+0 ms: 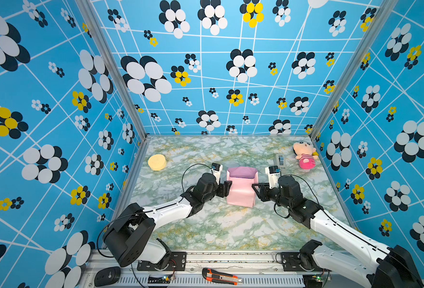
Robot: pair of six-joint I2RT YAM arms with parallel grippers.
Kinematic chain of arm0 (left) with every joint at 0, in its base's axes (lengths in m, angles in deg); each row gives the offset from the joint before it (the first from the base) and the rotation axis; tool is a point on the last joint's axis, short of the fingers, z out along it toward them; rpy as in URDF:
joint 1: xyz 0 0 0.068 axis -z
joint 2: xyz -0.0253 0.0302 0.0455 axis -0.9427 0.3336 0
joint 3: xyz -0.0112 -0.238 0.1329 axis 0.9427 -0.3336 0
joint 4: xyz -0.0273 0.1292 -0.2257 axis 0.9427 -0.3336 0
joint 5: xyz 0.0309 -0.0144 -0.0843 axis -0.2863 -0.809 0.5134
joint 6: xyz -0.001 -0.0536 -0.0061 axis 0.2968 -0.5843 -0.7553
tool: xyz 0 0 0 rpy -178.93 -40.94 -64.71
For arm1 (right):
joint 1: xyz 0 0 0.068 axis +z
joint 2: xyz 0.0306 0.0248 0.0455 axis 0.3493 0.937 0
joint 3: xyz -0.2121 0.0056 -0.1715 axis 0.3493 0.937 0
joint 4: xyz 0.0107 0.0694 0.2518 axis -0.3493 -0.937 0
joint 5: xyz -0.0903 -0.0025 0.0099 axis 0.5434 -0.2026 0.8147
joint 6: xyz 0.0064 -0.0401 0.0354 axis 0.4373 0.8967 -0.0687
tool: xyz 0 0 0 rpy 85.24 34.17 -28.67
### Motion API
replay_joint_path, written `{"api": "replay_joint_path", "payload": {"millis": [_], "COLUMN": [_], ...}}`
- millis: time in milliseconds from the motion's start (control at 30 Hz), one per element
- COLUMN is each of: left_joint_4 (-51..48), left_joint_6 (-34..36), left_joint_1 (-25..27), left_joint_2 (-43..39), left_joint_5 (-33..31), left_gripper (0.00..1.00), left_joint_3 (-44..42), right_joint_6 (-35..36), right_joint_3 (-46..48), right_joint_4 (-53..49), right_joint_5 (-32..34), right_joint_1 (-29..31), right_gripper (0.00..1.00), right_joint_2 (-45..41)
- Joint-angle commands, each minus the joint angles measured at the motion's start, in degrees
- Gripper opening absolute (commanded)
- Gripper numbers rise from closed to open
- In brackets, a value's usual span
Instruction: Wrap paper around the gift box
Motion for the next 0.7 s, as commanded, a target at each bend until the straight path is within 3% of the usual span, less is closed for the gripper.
{"api": "replay_joint_path", "payload": {"millis": [0, 200, 300, 500, 667], "left_joint_4": [-5.4, -5.3, -5.0, -4.8, -4.5], "left_joint_6": [1.5, 1.4, 1.3, 1.2, 0.9], "left_joint_1": [0.4, 0.5, 0.5, 0.8, 1.2], "left_joint_2": [-0.5, -0.3, -0.1, 0.8, 1.5], "left_joint_5": [-1.2, -1.0, -1.1, -1.0, -0.9], "left_gripper": [0.71, 0.71, 0.71, 0.71, 0.71], "left_joint_3": [0.2, 0.4, 0.3, 0.5, 0.9], "right_joint_6": [-1.8, -7.1, -10.6, -9.9, -8.1], "right_joint_3": [1.8, 5.5, 5.6, 1.9, -0.2], "right_joint_4": [3.3, 4.5, 1.4, -2.7, -1.5], "right_joint_5": [-3.2, -7.2, -3.7, -3.7, -1.6], "right_joint_1": [-1.8, -9.5, -11.9, -11.9, -8.4], "right_gripper": [0.46, 0.48, 0.48, 0.39, 0.37], "right_joint_2": [-5.0, -11.0, -11.0, -4.0, 0.7]}}
